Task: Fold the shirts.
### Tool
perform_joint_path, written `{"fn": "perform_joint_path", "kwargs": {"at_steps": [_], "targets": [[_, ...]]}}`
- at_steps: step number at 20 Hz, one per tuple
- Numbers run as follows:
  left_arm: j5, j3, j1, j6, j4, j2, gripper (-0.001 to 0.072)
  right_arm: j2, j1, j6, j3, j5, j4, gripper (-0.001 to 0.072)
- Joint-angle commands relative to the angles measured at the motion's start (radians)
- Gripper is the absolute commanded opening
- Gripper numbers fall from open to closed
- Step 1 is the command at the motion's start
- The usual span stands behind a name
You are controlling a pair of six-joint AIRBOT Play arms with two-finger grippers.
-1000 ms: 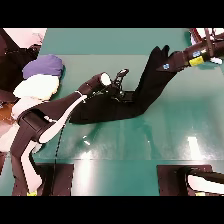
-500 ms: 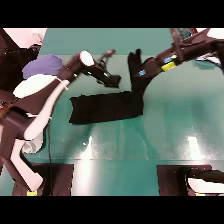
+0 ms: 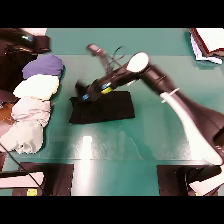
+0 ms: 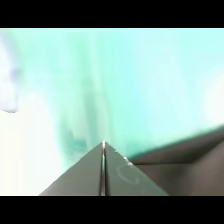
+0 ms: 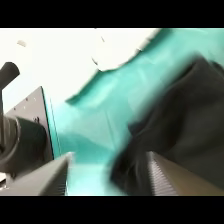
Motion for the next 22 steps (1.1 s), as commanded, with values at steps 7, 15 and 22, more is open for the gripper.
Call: {"fn": "perform_joint_path", "kwargs": {"at_steps": [7, 15, 22], "targets": [[-0.039, -0.016, 0.059, 0.005, -0.075, 0.082, 0.0029, 0.103, -0.192, 0.113, -0.064, 0.254, -0.307, 0.0408], [0.041, -0.158, -0.055, 0.030, -0.075, 0.082, 0.0029, 0.250, -0.640, 0.140, -0.580, 0.113, -0.235, 0.0699], [0.077, -0.209, -0.077, 0.030, -0.085, 0.082, 0.0029, 0.020, -0.602, 0.050, -0.576, 0.111, 0.008, 0.0551]]}}
